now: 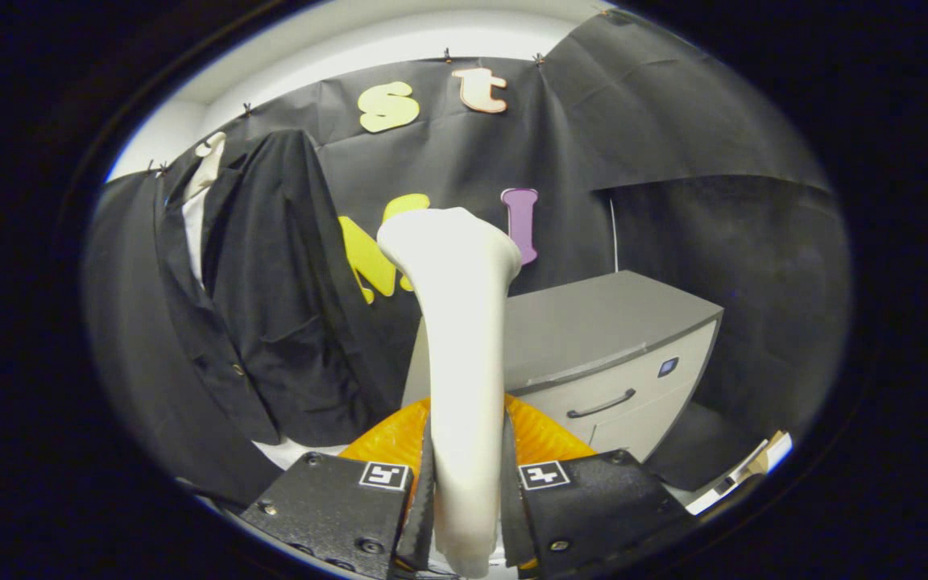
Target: Iron the clothes twice with a garment steamer, once on the left side and once on the right side.
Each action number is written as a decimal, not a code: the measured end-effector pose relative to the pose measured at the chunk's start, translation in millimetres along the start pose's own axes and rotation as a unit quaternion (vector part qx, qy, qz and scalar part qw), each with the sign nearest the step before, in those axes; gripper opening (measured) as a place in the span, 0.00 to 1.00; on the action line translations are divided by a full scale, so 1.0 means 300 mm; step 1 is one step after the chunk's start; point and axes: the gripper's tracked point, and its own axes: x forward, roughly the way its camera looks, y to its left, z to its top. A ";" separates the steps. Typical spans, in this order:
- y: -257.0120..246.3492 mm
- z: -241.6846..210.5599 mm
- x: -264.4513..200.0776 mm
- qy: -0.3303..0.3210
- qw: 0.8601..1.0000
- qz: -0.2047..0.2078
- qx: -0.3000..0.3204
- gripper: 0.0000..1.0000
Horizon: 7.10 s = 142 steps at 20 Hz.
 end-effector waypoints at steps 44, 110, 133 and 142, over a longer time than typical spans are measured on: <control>0.997 0.673 0.004 -0.314 0.936 0.106 -0.121 0.36; 0.761 -0.434 0.195 -0.028 0.977 0.021 -0.209 0.36; 0.558 -0.893 0.108 0.124 0.957 0.012 -0.264 0.36; 0.614 -0.790 0.056 0.090 0.962 0.056 -0.253 0.36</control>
